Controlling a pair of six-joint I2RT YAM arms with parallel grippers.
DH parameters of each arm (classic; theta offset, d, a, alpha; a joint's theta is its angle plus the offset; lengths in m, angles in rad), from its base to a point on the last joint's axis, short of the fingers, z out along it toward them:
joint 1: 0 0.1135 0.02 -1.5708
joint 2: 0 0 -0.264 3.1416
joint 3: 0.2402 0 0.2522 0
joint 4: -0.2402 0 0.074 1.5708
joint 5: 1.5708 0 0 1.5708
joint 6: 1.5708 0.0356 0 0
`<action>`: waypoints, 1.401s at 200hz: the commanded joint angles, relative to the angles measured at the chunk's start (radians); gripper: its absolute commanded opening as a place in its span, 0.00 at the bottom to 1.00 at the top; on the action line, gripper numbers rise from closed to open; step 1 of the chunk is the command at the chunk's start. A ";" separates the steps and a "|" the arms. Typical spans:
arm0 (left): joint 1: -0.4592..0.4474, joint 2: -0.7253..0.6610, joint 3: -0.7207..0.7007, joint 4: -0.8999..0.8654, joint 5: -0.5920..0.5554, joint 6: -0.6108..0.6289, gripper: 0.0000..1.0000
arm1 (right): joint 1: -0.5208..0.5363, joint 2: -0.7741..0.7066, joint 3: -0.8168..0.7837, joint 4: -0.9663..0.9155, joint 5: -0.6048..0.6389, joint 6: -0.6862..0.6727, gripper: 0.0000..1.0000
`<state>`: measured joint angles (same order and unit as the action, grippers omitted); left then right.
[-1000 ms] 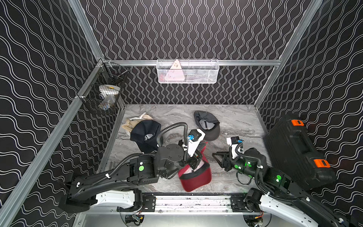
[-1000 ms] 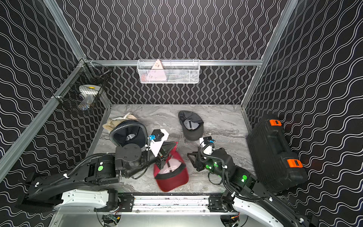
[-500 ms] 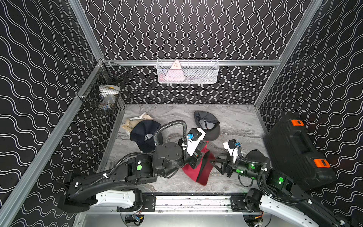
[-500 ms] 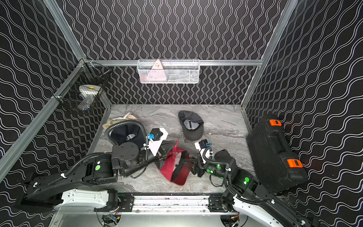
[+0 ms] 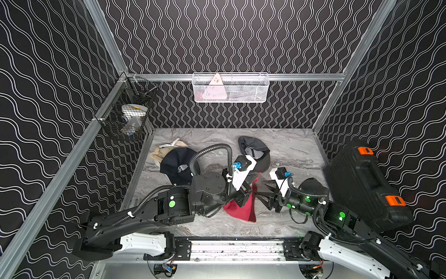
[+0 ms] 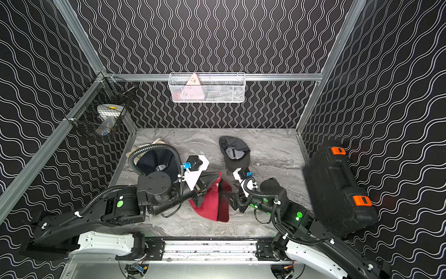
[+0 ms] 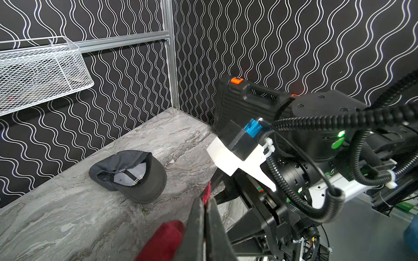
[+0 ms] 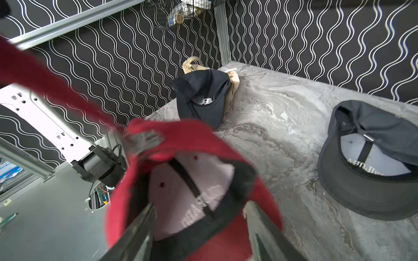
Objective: Open the adjustable buckle of the baseball cap
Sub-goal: Pull the adjustable strap on the baseball cap.
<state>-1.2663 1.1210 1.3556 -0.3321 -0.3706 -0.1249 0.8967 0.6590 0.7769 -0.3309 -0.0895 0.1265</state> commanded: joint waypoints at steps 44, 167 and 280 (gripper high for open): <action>0.000 0.004 0.037 -0.010 0.019 0.023 0.00 | 0.004 -0.002 0.028 -0.052 -0.021 -0.062 0.65; 0.001 0.025 0.062 -0.021 0.068 0.021 0.00 | 0.021 0.040 0.030 0.052 -0.089 -0.092 0.68; 0.001 0.052 0.070 -0.024 0.125 -0.005 0.00 | 0.084 0.087 0.059 0.108 -0.078 -0.093 0.53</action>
<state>-1.2663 1.1637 1.4139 -0.3710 -0.2653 -0.1139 0.9668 0.7311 0.8207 -0.2756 -0.1547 0.0341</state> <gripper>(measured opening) 0.067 0.597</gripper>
